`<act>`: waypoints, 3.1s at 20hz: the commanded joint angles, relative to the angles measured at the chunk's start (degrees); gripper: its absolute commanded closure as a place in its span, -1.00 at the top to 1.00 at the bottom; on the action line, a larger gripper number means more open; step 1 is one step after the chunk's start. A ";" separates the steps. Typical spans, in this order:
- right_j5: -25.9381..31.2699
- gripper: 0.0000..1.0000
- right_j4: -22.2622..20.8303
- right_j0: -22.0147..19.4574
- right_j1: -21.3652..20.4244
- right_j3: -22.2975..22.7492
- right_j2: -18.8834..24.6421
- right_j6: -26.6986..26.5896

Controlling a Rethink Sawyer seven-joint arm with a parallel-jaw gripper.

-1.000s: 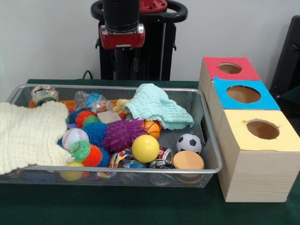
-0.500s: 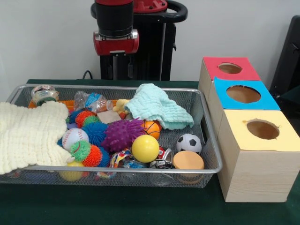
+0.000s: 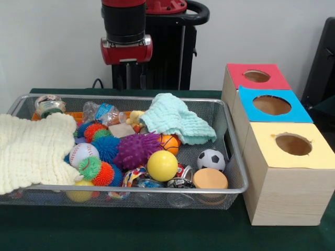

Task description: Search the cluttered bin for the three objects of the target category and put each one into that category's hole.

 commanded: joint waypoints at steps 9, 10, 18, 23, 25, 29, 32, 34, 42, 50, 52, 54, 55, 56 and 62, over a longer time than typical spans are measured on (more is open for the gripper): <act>0.21 1.00 -5.66 -0.90 4.76 -5.55 3.85 -5.38; -0.04 1.00 -5.84 -0.85 4.98 -5.59 3.83 -5.15; -2.36 1.00 -7.80 0.00 7.05 -6.14 3.18 -2.76; -3.43 1.00 -8.74 0.39 7.81 -6.23 2.84 -1.57; -3.83 1.00 -9.06 0.53 8.19 -6.25 2.65 -1.09; -5.26 1.00 -9.95 0.66 9.72 -6.53 2.27 -0.29; -5.81 1.00 -10.37 0.76 10.18 -6.58 2.09 0.14; -6.11 1.00 -10.54 0.94 10.37 -6.62 2.00 0.49; -7.78 1.00 -11.13 1.77 11.80 -7.76 1.50 1.42; -7.94 1.00 -11.54 2.03 12.51 -9.23 1.21 1.05; -7.97 1.00 -11.73 2.03 12.61 -9.56 1.18 0.93; -7.71 1.00 -11.90 2.13 12.42 -9.93 1.09 0.73; -7.40 1.00 -11.95 2.14 12.17 -10.09 1.09 0.50; -7.21 1.00 -11.92 2.10 12.02 -10.12 1.16 0.35; -6.61 1.00 -12.24 1.66 11.80 -11.23 1.46 -0.81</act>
